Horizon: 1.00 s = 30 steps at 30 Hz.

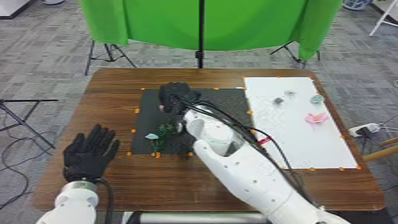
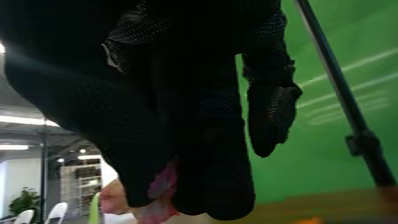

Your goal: Arrange flowers

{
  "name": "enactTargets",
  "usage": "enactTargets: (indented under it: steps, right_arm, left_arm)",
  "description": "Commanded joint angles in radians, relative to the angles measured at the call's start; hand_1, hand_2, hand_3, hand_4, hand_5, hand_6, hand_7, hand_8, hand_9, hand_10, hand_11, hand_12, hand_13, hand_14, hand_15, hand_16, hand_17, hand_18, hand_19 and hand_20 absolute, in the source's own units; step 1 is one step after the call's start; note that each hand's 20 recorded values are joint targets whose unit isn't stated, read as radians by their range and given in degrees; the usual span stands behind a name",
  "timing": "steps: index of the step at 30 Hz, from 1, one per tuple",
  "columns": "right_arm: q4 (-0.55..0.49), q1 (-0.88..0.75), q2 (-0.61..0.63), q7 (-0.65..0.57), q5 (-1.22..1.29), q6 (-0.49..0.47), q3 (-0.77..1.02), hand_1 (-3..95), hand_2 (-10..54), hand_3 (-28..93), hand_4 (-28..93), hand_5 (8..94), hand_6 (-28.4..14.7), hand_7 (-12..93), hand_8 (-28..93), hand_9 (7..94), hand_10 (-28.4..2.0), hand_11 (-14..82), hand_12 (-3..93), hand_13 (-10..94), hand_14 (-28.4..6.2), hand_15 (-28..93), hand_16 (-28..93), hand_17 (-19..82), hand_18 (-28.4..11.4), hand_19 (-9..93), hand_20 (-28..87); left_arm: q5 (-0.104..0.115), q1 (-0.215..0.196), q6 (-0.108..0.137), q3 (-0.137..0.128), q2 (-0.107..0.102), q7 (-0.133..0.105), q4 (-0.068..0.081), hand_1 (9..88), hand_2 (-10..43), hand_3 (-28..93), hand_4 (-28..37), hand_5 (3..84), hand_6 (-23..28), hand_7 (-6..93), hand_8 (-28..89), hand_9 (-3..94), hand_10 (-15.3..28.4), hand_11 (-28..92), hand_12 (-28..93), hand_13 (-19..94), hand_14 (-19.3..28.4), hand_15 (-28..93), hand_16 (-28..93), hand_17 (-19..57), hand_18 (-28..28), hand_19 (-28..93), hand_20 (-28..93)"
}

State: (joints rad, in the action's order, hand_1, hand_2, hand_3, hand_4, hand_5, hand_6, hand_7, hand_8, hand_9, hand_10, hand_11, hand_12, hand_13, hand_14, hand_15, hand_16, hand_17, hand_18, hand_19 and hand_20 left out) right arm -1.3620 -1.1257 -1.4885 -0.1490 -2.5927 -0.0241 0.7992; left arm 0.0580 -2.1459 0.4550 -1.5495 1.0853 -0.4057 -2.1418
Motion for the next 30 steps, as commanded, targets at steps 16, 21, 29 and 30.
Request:
enactTargets:
  steps: [16, 21, 29, 30]
  right_arm:
    - [0.015, -0.016, -0.016, -0.068, -0.075, 0.014, -0.031, 59.2, -9.5, 72, -28, 70.4, 0.8, 24, -5, 76.0, -11.8, 12.1, 25.3, 71, -6.2, 35, 38, 34, -22.1, 86, 36]
    - [0.018, -0.009, -0.017, -0.062, -0.061, 0.003, -0.025, 59.1, -9.5, 72, -28, 69.5, 1.6, 19, -12, 73.2, -12.5, 14.7, 19.4, 70, -6.3, 36, 38, 33, -22.1, 86, 36]
    - [0.009, -0.010, -0.007, -0.065, -0.060, -0.010, -0.023, 58.8, -9.5, 72, -28, 69.2, 1.3, 19, -14, 71.7, -12.6, 15.6, 17.0, 70, -6.4, 36, 38, 33, -22.2, 86, 36]
    - [0.011, -0.010, -0.007, -0.064, -0.063, -0.011, -0.021, 58.7, -9.5, 72, -28, 69.2, 1.3, 19, -14, 71.4, -12.6, 15.5, 16.9, 70, -6.4, 36, 38, 33, -22.2, 86, 36]
  left_arm:
    - [0.049, -0.018, -0.022, 0.003, -0.014, -0.019, 0.002, 28.7, 16.3, 82, -28.3, 50.7, 11.4, 14.7, -10, 42.2, 16.6, 30, 11, 31, 17.2, 48, -10, -7.8, 14.7, 44, 17]
    - [0.046, -0.011, -0.039, 0.006, -0.013, -0.013, 0.008, 28.7, 16.2, 82, -28.3, 50.5, 11.3, 14.6, -10, 42.3, 16.6, 30, 11, 31, 17.2, 48, -10, -7.8, 14.7, 44, 17]
    - [0.044, -0.016, -0.047, 0.001, -0.011, -0.012, 0.007, 28.8, 15.9, 82, -28.3, 50.5, 11.3, 14.5, -10, 42.3, 16.5, 30, 11, 31, 17.2, 48, -10, -7.7, 14.7, 44, 17]
    - [0.046, -0.016, -0.049, -0.001, -0.011, -0.011, 0.007, 28.9, 15.9, 82, -28.3, 50.5, 11.3, 14.5, -10, 42.2, 16.5, 30, 11, 31, 17.2, 48, -10, -7.7, 14.7, 44, 17]
